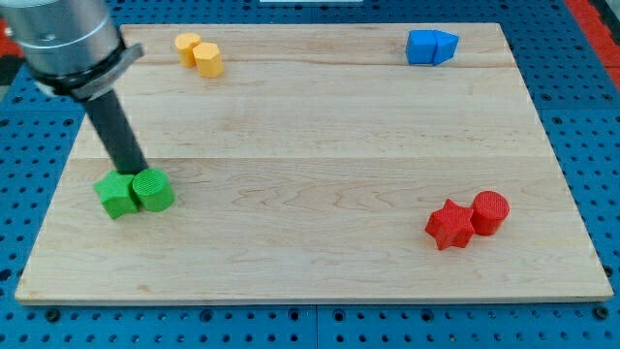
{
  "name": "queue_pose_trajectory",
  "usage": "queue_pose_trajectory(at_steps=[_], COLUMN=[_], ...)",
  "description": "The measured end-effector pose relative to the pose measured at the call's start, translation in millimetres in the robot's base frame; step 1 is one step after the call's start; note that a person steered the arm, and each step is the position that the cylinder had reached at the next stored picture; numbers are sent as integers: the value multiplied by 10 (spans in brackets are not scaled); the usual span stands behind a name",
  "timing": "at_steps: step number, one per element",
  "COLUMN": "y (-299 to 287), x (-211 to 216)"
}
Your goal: Slide the red circle up
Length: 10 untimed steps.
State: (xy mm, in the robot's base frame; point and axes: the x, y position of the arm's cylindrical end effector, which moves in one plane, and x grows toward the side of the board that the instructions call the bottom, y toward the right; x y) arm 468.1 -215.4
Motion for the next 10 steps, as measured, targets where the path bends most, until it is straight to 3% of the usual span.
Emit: queue_pose_trajectory(at_steps=[3,10], y=[-13,149], x=[-502,-548])
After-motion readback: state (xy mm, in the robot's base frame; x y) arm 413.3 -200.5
